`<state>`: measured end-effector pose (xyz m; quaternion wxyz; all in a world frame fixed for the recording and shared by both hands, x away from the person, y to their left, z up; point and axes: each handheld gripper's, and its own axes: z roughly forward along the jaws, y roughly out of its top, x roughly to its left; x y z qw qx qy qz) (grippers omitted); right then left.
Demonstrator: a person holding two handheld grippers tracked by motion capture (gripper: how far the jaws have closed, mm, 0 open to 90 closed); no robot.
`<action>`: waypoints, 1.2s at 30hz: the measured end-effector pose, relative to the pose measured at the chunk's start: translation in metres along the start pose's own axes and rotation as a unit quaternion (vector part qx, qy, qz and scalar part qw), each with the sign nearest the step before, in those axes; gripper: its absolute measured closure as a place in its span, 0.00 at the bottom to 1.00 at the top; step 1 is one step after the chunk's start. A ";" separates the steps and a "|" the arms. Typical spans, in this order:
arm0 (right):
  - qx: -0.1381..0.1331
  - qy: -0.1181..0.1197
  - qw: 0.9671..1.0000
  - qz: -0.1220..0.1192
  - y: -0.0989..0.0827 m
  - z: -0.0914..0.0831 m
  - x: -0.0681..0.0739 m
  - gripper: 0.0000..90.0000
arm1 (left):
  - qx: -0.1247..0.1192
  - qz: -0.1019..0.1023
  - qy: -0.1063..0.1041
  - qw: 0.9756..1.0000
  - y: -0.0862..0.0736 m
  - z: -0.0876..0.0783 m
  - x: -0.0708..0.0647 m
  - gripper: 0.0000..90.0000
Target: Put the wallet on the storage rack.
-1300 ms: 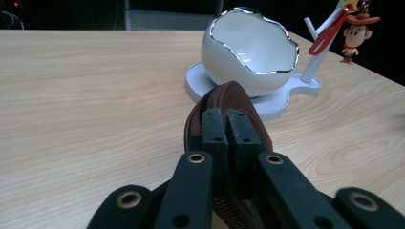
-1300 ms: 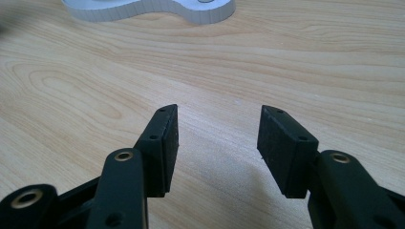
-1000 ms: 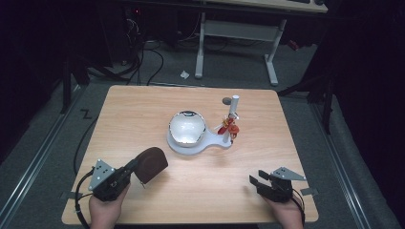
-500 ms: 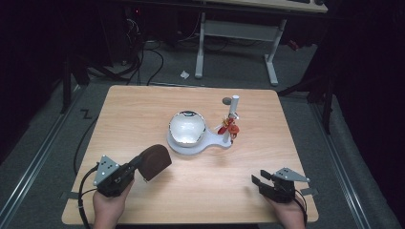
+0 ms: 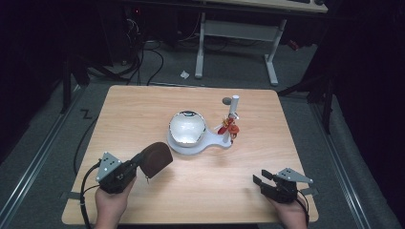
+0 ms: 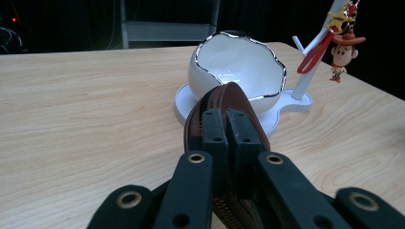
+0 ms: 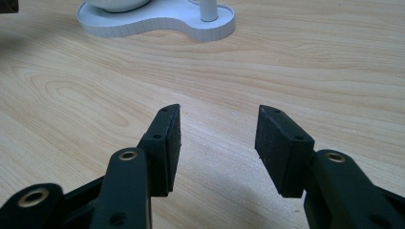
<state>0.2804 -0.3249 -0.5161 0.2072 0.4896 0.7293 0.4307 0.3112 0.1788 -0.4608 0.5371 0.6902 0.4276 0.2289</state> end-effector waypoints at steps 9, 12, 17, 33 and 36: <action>-0.002 0.002 1.000 0.000 0.000 0.001 -0.002 0.57 | -0.008 0.003 0.000 1.000 0.019 0.005 -0.005 0.97; -0.003 0.005 1.000 -0.001 0.000 0.001 -0.001 0.57 | -0.010 0.008 -0.001 1.000 0.028 0.009 -0.009 0.97; -0.002 0.006 1.000 -0.004 0.000 0.001 0.000 0.57 | -0.011 0.013 -0.002 1.000 0.040 0.017 -0.012 0.97; -0.002 0.010 1.000 0.000 0.000 0.001 -0.002 0.57 | 0.018 0.016 0.010 1.000 0.068 0.061 -0.004 0.97; -0.001 0.012 1.000 0.003 0.000 0.002 -0.003 0.57 | 0.023 0.013 0.009 1.000 0.069 0.068 -0.004 0.97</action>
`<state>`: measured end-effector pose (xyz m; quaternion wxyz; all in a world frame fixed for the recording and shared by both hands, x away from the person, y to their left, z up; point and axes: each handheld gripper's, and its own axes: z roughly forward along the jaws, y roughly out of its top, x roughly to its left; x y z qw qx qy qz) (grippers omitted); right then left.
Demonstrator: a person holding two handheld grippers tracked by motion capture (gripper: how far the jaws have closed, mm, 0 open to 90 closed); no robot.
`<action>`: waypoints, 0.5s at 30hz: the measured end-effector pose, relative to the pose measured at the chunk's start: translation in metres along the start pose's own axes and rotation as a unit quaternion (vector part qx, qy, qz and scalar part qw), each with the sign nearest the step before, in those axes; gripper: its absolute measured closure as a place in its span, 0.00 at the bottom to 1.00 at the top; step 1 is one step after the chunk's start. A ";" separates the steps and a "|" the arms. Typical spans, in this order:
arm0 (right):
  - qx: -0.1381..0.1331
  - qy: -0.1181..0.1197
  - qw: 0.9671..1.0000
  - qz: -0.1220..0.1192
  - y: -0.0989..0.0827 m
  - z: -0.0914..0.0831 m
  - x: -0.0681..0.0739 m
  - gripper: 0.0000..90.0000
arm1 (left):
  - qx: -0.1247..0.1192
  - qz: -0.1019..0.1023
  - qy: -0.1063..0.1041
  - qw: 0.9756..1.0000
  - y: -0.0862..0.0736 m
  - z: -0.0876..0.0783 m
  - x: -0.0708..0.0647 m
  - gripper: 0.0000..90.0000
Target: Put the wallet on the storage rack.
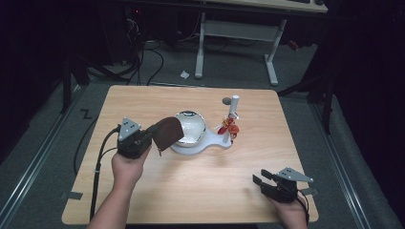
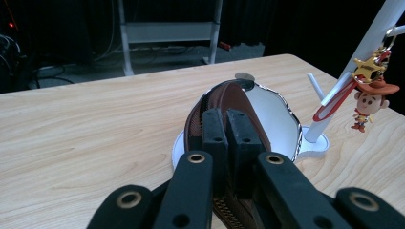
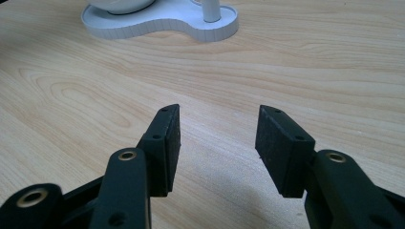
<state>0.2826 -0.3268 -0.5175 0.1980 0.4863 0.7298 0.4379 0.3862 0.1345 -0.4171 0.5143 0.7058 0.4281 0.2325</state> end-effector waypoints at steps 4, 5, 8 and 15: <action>-0.002 -0.001 1.000 0.001 0.000 -0.001 0.000 0.57 | 0.009 0.001 -0.004 1.000 0.002 0.006 -0.001 0.97; -0.002 -0.001 1.000 0.002 0.000 -0.001 0.000 0.57 | 0.010 0.001 -0.004 1.000 0.003 0.007 -0.002 0.97; 0.000 -0.001 1.000 0.003 -0.001 -0.001 0.000 0.57 | 0.014 0.007 -0.003 1.000 0.005 0.010 -0.003 0.97; -0.002 0.002 1.000 0.003 -0.001 -0.001 0.000 0.57 | 0.023 0.001 -0.008 1.000 0.004 0.017 -0.009 0.97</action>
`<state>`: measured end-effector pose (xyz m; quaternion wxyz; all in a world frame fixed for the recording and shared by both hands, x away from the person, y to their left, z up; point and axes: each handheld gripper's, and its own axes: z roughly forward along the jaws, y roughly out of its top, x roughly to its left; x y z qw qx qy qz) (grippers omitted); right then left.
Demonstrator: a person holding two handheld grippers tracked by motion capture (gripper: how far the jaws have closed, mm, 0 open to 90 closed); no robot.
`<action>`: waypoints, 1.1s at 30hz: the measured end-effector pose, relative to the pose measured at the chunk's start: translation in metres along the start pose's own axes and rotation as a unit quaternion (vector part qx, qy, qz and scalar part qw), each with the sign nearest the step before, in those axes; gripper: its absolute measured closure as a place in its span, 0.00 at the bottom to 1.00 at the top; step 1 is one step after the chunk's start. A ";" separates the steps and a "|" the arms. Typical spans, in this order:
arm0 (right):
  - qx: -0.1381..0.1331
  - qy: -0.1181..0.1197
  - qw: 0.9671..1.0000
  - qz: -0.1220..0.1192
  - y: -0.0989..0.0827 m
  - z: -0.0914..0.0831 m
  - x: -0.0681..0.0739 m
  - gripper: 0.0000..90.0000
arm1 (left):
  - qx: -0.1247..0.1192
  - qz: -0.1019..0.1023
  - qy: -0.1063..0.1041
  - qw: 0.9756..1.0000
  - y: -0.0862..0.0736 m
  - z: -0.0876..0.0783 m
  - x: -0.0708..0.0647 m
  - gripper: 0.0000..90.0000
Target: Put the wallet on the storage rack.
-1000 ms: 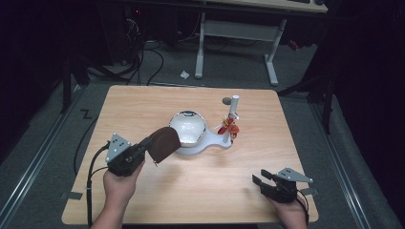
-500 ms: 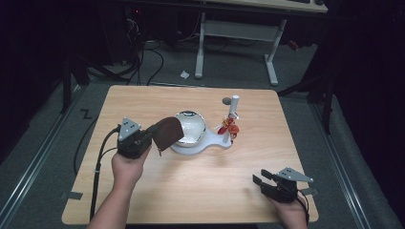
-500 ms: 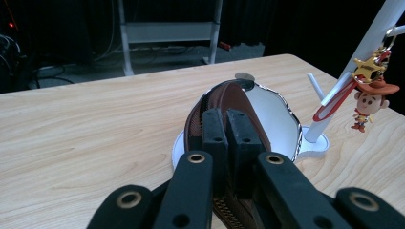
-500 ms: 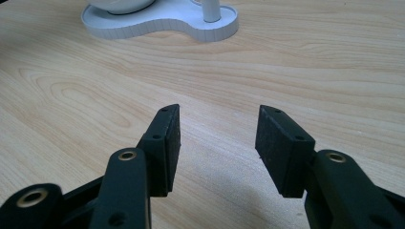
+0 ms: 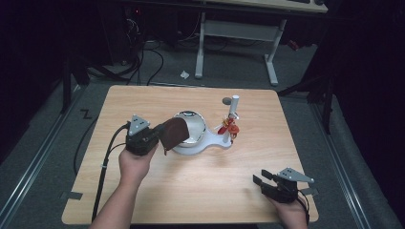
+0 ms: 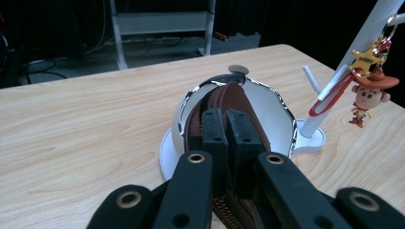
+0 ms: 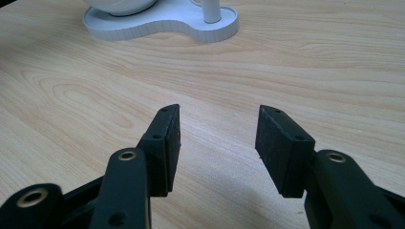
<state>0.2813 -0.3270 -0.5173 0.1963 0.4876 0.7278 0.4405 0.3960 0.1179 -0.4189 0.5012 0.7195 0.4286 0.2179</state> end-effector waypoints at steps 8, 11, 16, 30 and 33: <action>0.001 0.000 1.000 0.000 0.000 0.001 0.000 0.57 | 0.016 -0.006 0.013 1.000 0.004 0.008 0.003 0.97; 0.002 -0.001 1.000 -0.003 0.000 0.001 0.001 0.57 | 0.023 -0.011 0.021 0.999 0.007 0.013 0.005 0.97; -0.001 -0.004 1.000 -0.003 0.000 -0.001 0.001 0.57 | 0.038 -0.006 0.026 0.999 0.013 0.023 0.006 0.97; -0.005 -0.004 1.000 -0.004 0.001 -0.002 0.001 0.58 | 0.047 -0.002 0.034 0.998 0.019 0.030 0.001 0.96; -0.005 -0.003 1.000 -0.004 0.001 -0.002 0.002 0.58 | 0.045 -0.006 0.034 0.998 0.018 0.038 0.001 0.96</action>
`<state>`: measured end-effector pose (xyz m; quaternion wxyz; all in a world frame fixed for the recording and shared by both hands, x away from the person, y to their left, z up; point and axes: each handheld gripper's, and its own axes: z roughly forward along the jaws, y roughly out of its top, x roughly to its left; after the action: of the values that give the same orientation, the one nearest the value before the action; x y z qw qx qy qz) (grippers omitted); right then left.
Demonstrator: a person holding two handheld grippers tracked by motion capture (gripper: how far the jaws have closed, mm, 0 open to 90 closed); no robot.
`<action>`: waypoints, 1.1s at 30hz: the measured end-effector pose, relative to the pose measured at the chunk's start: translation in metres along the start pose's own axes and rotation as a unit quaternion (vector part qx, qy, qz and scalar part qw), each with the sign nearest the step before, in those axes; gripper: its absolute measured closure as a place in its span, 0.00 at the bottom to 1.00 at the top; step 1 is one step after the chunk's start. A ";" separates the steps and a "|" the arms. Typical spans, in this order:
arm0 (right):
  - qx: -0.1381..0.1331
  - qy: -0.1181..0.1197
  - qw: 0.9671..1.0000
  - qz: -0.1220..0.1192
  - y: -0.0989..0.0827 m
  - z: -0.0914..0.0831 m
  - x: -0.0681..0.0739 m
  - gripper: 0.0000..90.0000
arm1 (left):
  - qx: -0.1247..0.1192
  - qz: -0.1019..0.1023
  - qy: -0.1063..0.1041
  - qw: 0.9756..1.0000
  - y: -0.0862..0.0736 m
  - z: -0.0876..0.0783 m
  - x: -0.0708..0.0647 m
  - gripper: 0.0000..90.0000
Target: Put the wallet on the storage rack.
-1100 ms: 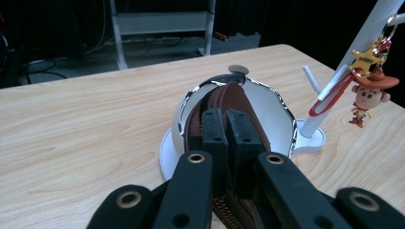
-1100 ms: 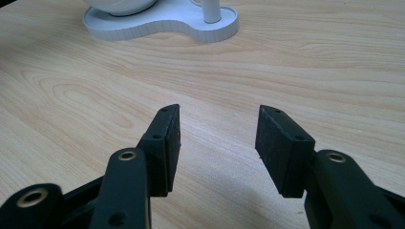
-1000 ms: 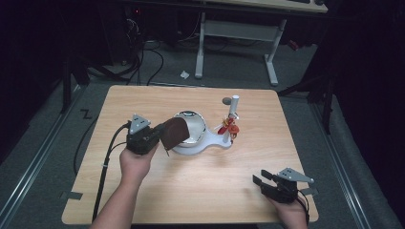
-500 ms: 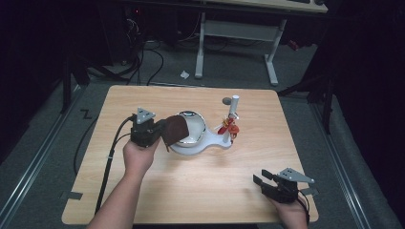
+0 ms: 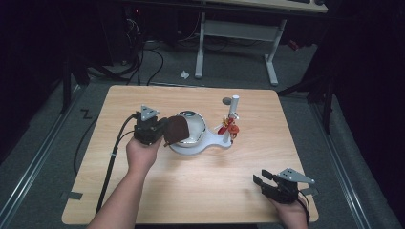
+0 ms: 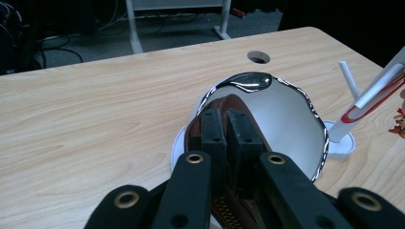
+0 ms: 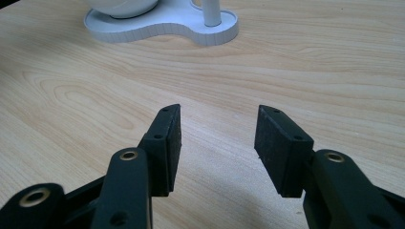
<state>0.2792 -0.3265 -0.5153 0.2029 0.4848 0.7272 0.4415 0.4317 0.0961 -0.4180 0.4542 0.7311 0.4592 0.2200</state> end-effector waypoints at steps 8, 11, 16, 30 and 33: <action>0.005 0.003 1.000 0.008 -0.002 0.002 -0.003 0.58 | 0.000 0.001 0.016 1.000 0.005 0.018 -0.007 0.96; 0.004 0.005 1.000 0.008 -0.001 0.003 -0.004 0.58 | 0.002 0.006 0.022 1.000 0.007 0.022 -0.011 0.95; 0.004 0.008 1.000 0.006 0.000 0.004 -0.003 0.58 | -0.004 0.001 0.018 1.000 0.005 0.024 -0.013 0.94; 0.006 0.009 1.000 0.003 0.000 0.004 -0.001 0.58 | -0.034 -0.006 -0.011 0.999 0.005 0.018 -0.013 0.69; 0.005 0.009 1.000 0.002 0.000 0.005 -0.002 0.58 | -0.037 -0.003 -0.014 0.999 0.006 0.015 -0.012 0.65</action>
<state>0.2834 -0.3258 -0.5176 0.1927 0.4832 0.7305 0.4425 0.4395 0.0777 -0.4188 0.4879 0.7154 0.4465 0.2255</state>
